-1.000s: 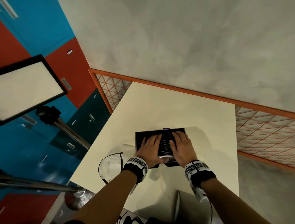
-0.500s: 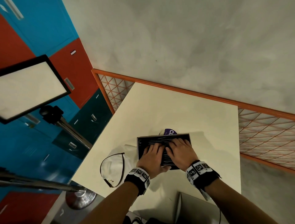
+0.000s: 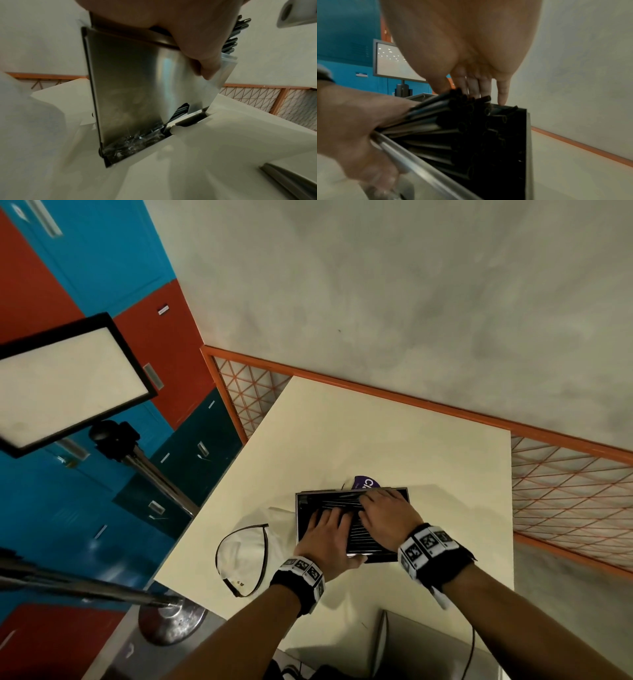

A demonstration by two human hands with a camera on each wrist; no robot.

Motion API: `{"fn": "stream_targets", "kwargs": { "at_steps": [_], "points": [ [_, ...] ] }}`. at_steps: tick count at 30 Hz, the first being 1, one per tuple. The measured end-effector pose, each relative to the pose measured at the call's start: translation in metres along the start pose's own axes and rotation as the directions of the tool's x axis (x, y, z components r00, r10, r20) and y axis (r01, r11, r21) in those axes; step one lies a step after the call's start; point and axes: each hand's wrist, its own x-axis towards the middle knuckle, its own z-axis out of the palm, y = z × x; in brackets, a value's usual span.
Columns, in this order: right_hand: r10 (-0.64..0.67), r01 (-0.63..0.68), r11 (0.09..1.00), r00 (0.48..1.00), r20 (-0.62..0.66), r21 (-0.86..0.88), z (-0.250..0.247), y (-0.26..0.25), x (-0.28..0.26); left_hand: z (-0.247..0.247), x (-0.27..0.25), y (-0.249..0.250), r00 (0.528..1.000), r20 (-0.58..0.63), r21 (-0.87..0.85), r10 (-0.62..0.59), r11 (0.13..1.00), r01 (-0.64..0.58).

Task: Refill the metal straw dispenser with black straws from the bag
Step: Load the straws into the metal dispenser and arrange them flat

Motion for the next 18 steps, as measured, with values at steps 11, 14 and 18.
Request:
{"fn": "stream_targets", "kwargs": {
  "at_steps": [11,14,18],
  "points": [
    [0.207,-0.197,0.978,0.958,0.196,-0.072,0.014,-0.007,0.020,-0.005,0.006,-0.002,1.000,0.016,-0.017,0.023,1.000,-0.023],
    [0.223,-0.223,0.974,0.946,0.236,-0.026,0.017,-0.008,0.026,-0.005,0.003,-0.001,0.999,0.000,-0.006,0.039,0.999,-0.039],
    [0.267,-0.311,0.946,0.908,0.322,0.095,0.023,-0.006,0.029,0.001,-0.005,0.003,0.998,-0.022,-0.001,0.050,0.999,-0.050]
  ]
}}
